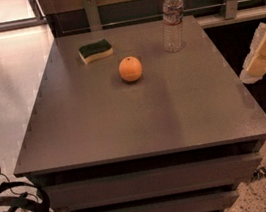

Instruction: Pick water bottle

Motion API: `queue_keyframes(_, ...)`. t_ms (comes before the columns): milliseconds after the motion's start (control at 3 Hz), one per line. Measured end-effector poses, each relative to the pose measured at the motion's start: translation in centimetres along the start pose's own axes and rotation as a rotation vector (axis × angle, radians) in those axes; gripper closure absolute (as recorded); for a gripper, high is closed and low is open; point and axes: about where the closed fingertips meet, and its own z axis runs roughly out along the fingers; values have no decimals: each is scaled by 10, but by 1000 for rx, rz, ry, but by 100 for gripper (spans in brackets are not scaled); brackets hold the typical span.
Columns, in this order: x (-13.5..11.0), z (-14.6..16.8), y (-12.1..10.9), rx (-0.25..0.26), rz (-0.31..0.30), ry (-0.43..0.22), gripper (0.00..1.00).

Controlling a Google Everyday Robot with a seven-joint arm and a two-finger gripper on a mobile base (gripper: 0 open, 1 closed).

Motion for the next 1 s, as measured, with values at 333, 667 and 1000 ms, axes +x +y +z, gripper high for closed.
queue_keyframes(333,21,27,-41,63,134,-198,0)
queue_keyframes(667,33,44,-71,105,220,-323,0)
queue_keyframes(1000,42,62,-99,124,298,-413,0)
